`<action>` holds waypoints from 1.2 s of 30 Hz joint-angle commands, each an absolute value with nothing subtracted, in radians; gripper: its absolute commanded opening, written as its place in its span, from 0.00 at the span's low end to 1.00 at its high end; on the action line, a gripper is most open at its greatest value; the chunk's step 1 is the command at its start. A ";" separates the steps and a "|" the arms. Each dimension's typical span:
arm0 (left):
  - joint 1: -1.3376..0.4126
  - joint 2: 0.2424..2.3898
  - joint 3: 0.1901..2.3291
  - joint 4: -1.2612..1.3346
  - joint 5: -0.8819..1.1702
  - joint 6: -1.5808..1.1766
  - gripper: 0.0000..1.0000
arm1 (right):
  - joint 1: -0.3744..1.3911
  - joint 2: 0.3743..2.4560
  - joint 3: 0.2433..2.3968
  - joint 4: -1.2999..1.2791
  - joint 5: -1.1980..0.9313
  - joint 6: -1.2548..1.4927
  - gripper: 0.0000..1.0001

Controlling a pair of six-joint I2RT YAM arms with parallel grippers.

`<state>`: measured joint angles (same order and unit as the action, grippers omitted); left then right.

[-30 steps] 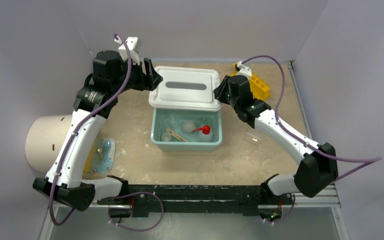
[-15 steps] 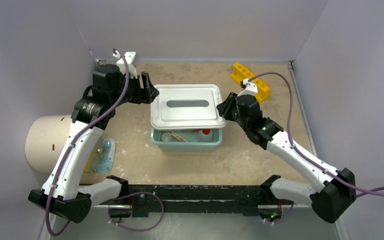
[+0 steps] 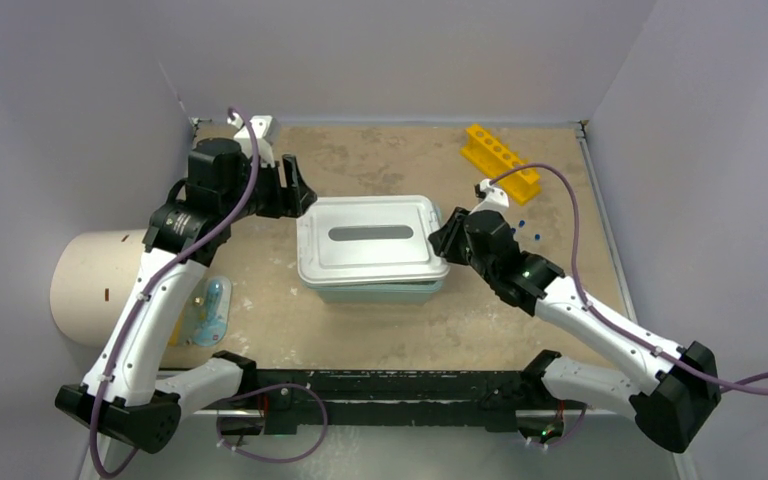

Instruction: Organize the chemistry lab equipment

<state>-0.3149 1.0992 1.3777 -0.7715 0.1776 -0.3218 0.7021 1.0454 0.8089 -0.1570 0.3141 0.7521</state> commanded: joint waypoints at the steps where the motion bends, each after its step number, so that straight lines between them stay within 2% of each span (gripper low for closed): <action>1: -0.318 1.074 1.361 -0.751 0.166 -0.319 0.63 | 0.736 1.041 0.801 -0.132 0.380 0.851 0.00; 8: -0.318 1.059 1.323 -0.749 0.161 -0.315 0.63 | 0.755 1.039 0.789 -0.141 0.420 0.893 0.00; 12: -0.318 1.057 1.308 -0.746 0.158 -0.311 0.63 | 0.757 1.047 0.789 -0.140 0.412 0.905 0.16; 18: -0.317 1.052 1.296 -0.742 0.155 -0.307 0.63 | 0.761 1.027 0.795 -0.153 0.413 0.917 0.30; 25: -0.318 1.043 1.273 -0.743 0.149 -0.302 0.63 | 0.762 0.991 0.826 -0.209 0.447 0.910 0.42; 29: -0.318 1.033 1.266 -0.748 0.142 -0.301 0.63 | 0.763 0.972 0.831 -0.216 0.442 0.908 0.55; 36: -0.318 1.029 1.258 -0.753 0.132 -0.298 0.63 | 0.763 0.951 0.859 -0.233 0.463 0.901 0.57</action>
